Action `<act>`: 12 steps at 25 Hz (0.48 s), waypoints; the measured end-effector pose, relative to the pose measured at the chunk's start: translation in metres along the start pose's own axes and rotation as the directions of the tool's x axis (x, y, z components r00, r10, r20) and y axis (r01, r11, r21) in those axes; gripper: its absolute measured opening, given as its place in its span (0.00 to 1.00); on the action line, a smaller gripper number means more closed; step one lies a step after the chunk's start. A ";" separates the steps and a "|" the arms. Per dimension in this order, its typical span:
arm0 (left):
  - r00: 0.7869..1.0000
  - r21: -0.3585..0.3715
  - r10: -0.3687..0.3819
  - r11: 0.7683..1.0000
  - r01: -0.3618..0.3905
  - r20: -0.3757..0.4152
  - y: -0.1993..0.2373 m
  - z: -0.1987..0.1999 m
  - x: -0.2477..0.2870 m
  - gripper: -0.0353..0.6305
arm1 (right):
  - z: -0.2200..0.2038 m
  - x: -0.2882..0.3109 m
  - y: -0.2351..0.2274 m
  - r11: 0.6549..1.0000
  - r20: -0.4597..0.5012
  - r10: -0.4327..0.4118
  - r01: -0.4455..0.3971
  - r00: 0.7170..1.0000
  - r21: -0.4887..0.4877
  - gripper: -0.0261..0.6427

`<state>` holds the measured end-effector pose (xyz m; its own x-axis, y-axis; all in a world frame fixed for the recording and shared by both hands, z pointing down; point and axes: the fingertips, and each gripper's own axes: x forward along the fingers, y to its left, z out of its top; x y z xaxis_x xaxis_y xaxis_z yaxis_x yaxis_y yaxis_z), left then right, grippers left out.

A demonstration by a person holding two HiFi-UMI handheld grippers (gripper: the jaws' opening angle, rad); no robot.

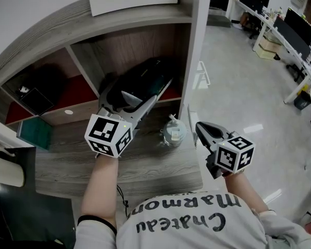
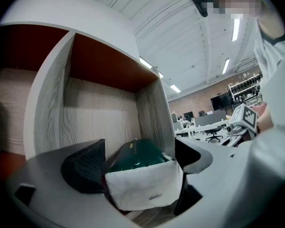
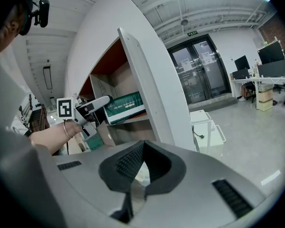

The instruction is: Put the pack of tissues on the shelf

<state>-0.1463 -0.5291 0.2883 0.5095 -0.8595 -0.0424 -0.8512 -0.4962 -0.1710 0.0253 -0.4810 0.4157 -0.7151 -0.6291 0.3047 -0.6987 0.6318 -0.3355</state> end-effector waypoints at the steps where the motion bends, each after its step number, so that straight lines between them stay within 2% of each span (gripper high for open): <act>1: 1.000 0.000 0.000 1.000 0.000 0.006 0.000 0.002 -0.002 0.71 | 0.000 0.000 0.001 1.000 0.000 0.001 -0.001 1.000 -0.002 0.06; 12: 0.996 -0.037 0.011 0.999 -0.008 0.086 -0.011 0.034 -0.039 0.71 | 0.005 0.006 0.024 0.999 0.005 0.045 -0.045 0.999 -0.029 0.06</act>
<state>-0.1522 -0.4861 0.2581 0.5089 -0.8511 -0.1289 -0.8594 -0.4936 -0.1336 0.0048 -0.4720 0.4050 -0.7457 -0.6023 0.2848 -0.6662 0.6722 -0.3229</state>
